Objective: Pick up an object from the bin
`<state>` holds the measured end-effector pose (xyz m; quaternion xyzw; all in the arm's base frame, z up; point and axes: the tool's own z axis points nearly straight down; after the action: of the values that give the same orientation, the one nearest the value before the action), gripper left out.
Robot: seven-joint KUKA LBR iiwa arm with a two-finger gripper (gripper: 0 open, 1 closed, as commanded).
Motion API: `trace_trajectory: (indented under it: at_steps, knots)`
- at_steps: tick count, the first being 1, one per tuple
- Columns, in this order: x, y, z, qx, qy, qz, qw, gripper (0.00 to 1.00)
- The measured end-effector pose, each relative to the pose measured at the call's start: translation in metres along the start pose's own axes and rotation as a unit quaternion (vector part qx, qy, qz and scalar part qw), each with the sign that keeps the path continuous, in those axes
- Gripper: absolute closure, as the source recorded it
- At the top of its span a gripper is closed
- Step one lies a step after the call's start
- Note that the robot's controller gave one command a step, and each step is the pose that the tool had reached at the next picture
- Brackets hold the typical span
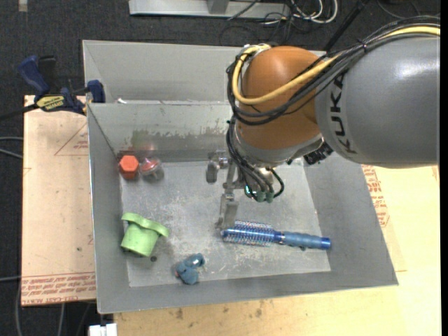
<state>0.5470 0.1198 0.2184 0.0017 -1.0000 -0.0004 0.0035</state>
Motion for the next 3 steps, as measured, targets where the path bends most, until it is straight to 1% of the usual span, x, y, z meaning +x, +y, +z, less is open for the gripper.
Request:
trace_trajectory:
  at_steps: [1, 2, 3]
  knots:
    - [0.0269, -0.0646, 0.1078, 0.001, 0.0003, -0.076, 0.9971, 0.0]
    - [0.0249, -0.0618, 0.1042, 0.0, -0.0034, -0.077, 0.997, 1.0]
    - [0.025, -0.0618, 0.1043, 0.0, -0.0033, -0.078, 0.997, 0.0]
